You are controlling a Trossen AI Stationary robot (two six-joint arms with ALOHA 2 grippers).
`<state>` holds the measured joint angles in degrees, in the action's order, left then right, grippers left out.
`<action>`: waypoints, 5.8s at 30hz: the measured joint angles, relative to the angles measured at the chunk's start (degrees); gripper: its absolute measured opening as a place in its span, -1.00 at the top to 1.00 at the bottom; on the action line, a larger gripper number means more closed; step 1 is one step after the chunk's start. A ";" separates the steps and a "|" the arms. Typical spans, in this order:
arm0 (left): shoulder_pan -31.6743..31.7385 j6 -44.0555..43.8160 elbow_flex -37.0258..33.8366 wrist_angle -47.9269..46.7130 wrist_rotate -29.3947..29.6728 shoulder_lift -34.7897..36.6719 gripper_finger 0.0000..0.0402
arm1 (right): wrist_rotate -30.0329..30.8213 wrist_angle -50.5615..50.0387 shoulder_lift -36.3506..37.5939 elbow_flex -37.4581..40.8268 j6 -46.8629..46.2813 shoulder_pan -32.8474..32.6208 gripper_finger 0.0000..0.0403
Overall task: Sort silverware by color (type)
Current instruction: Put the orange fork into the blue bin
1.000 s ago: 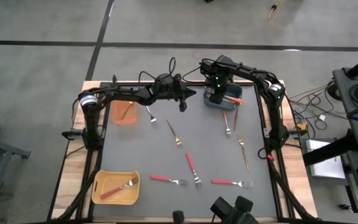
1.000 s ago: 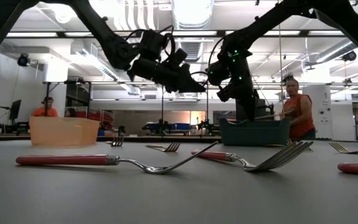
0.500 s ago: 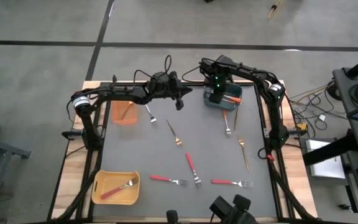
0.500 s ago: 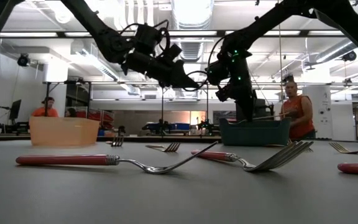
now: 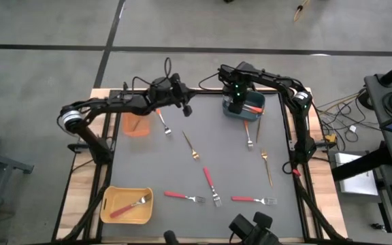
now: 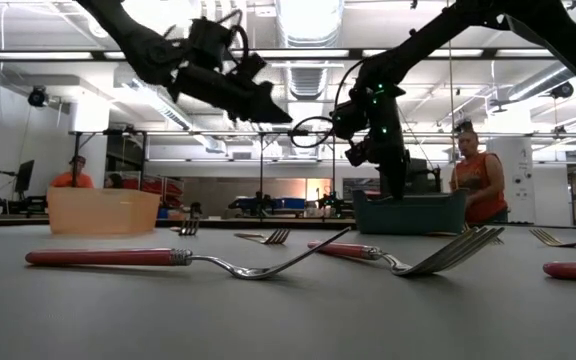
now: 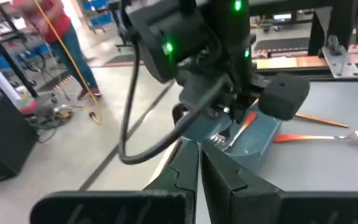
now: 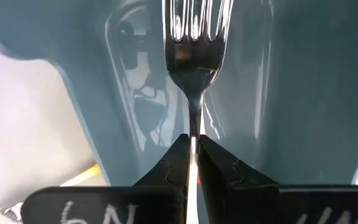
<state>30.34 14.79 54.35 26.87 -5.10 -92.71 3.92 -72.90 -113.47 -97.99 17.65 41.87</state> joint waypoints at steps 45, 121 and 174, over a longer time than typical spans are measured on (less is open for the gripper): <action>0.67 2.73 -14.80 0.07 10.58 28.57 1.00 | 0.16 4.44 0.04 0.19 -2.75 0.00 0.37; 0.69 6.43 -12.97 -1.21 10.75 30.99 1.00 | 5.26 18.93 5.16 11.77 -4.15 0.48 0.35; 0.69 7.45 -13.01 -1.22 10.75 30.93 1.00 | 3.77 17.48 4.96 5.55 -6.29 -0.37 0.93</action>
<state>31.03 22.24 41.34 25.65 5.65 -61.78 7.69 -55.42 -108.51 -92.43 11.35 41.50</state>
